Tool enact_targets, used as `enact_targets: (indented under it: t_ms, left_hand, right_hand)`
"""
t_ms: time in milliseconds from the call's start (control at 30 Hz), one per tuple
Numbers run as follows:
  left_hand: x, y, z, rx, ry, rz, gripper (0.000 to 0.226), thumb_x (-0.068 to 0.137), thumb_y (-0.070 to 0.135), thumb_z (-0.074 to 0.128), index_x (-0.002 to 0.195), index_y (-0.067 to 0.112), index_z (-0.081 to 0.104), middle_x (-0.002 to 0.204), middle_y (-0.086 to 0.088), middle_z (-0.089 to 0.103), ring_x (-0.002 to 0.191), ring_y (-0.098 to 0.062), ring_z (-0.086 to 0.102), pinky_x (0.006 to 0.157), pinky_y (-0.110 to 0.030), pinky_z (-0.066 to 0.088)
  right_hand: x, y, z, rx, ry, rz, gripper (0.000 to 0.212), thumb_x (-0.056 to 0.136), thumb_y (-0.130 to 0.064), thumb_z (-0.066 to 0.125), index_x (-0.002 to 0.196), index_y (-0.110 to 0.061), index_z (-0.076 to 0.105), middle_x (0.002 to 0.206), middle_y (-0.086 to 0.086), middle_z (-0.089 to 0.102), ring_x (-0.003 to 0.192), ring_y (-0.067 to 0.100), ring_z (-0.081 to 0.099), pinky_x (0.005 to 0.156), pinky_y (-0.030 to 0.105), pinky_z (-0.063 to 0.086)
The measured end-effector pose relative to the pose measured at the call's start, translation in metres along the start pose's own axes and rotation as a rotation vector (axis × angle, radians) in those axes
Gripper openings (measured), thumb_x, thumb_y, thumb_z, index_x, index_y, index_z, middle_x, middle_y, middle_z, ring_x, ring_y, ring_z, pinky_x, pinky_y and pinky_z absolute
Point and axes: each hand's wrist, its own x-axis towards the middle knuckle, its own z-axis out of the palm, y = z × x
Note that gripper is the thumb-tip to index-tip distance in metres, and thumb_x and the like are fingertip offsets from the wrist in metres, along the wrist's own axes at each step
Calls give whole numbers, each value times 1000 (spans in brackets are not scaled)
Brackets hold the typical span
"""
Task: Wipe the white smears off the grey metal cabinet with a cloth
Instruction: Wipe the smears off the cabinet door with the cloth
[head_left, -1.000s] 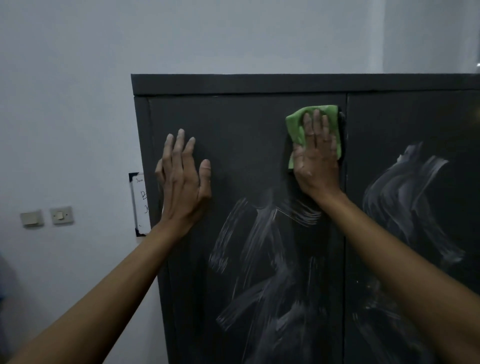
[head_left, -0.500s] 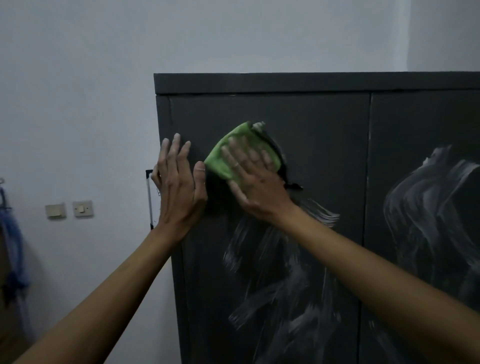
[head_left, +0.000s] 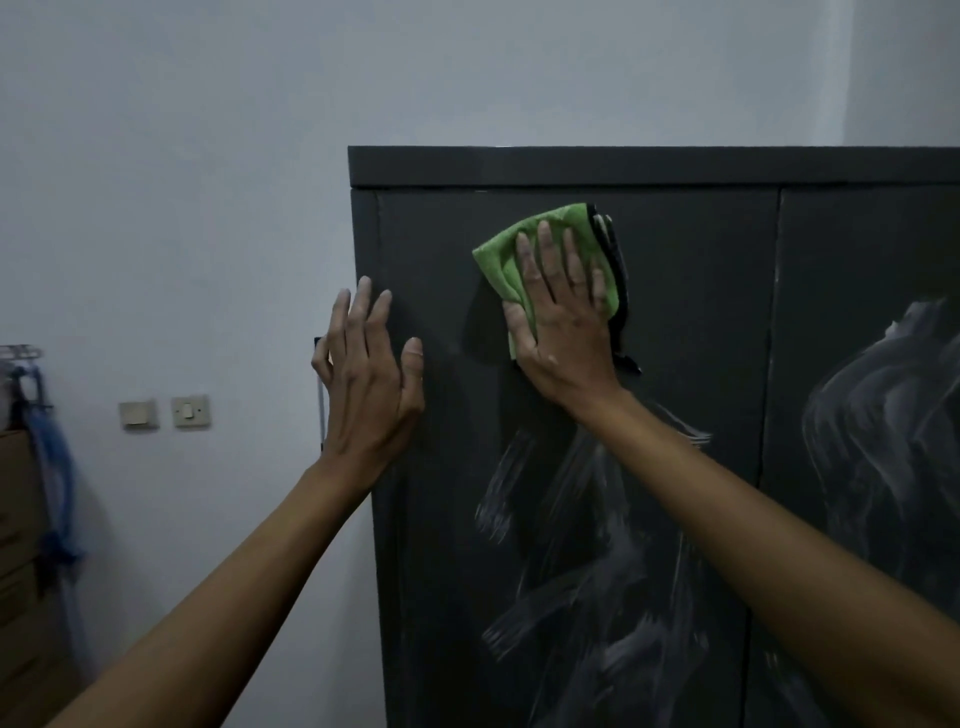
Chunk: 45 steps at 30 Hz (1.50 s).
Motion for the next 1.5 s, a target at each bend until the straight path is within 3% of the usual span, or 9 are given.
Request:
enact_targets:
  t_ms: [100, 333, 467, 567, 733, 867, 1067, 1300, 1500]
  left_hand:
    - [-12, -15, -1, 11, -3, -41, 60, 104, 37, 37, 157, 8, 38, 170, -13, 25, 161, -28, 14, 126, -52, 16]
    - [-37, -36, 3, -29, 0, -106, 59, 106, 34, 35, 159, 9, 33, 172, -8, 22, 161, -22, 12, 125, -43, 12]
    - [-49, -43, -1, -53, -23, -85, 60, 106, 36, 35, 160, 10, 32, 171, -8, 23, 160, -22, 14, 125, -45, 14]
    - [-56, -52, -9, -35, -36, -82, 59, 107, 35, 34, 159, 9, 32, 171, -8, 23, 160, -21, 15, 125, -46, 16]
    - [-57, -69, -23, -29, -52, -112, 59, 107, 35, 33, 159, 8, 31, 171, -8, 23, 160, -22, 15, 124, -47, 16]
    - [-55, -72, -27, -43, -47, -115, 58, 107, 34, 34, 159, 9, 32, 170, -8, 24, 159, -23, 17, 124, -47, 16]
    - [-64, -65, -16, -64, -62, -65, 58, 108, 34, 36, 160, 9, 31, 171, -9, 24, 159, -22, 17, 123, -41, 14]
    - [-64, -47, 2, -86, -95, 12, 60, 105, 33, 40, 159, 8, 34, 170, -12, 25, 160, -25, 16, 124, -49, 19]
    - [-66, -30, 10, -56, -90, -2, 59, 103, 34, 42, 156, 7, 38, 170, -17, 21, 160, -31, 14, 123, -48, 18]
  right_hand:
    - [-4, -22, 11, -20, 1, -65, 73, 105, -42, 46, 169, -21, 20, 178, 3, 9, 165, 25, 5, 130, 49, 3]
    - [-107, -43, 42, -17, -182, -512, 72, 106, -43, 46, 170, -25, 17, 178, -1, 8, 164, 21, 11, 131, 46, 8]
    - [-158, -34, 50, -3, -302, -676, 68, 107, -45, 47, 168, -27, 23, 165, -2, 39, 147, 22, 40, 127, 41, 21]
    - [-147, -35, 46, 2, -290, -636, 67, 107, -43, 49, 168, -28, 25, 163, -2, 42, 146, 24, 44, 126, 43, 26]
    - [-61, -55, 34, -19, -100, -402, 72, 102, -38, 52, 167, -23, 27, 176, 3, 17, 164, 23, 13, 132, 48, 12]
    - [-21, -76, 33, -21, -24, -258, 71, 103, -39, 50, 167, -21, 28, 176, 4, 18, 164, 23, 11, 132, 48, 8]
    - [-75, -87, 49, -32, -36, -231, 72, 104, -39, 50, 168, -18, 25, 177, 7, 14, 164, 25, 7, 132, 50, 6]
    - [-127, -45, 38, -49, -109, -356, 66, 107, -35, 49, 168, -22, 26, 177, 0, 16, 164, 20, 12, 132, 45, 13]
    - [-124, 22, 7, -128, -44, -106, 71, 101, -33, 49, 168, -24, 26, 177, -2, 17, 164, 17, 12, 130, 44, 14]
